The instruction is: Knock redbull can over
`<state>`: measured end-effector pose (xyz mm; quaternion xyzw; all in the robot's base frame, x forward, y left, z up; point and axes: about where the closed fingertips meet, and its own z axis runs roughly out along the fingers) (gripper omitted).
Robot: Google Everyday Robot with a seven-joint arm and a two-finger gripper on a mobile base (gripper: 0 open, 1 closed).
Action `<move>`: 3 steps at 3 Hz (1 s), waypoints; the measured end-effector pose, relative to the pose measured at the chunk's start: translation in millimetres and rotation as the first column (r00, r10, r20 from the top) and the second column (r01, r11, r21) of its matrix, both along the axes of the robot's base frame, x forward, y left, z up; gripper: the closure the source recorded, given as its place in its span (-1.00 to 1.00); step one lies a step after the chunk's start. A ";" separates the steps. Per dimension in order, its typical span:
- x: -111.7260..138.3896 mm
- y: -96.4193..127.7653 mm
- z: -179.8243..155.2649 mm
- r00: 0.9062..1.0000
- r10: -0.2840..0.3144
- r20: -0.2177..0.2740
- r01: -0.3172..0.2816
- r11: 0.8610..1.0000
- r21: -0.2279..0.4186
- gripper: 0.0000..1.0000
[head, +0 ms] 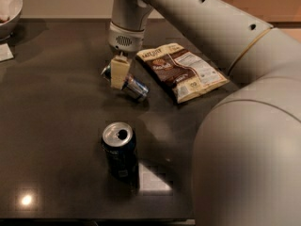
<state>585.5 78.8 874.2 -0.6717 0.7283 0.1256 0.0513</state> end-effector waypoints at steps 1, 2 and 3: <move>-3.3 0.0 -9.3 1.000 0.021 -0.010 -0.021 0.999 -0.030 -0.74; -11.4 -1.0 -23.5 0.999 0.037 -0.039 -0.040 0.998 -0.056 -1.00; -11.4 -1.0 -23.5 0.999 0.037 -0.039 -0.040 0.998 -0.056 -1.00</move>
Offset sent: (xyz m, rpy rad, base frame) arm -0.0272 -0.0166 -0.0241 -0.1126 0.0928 0.0609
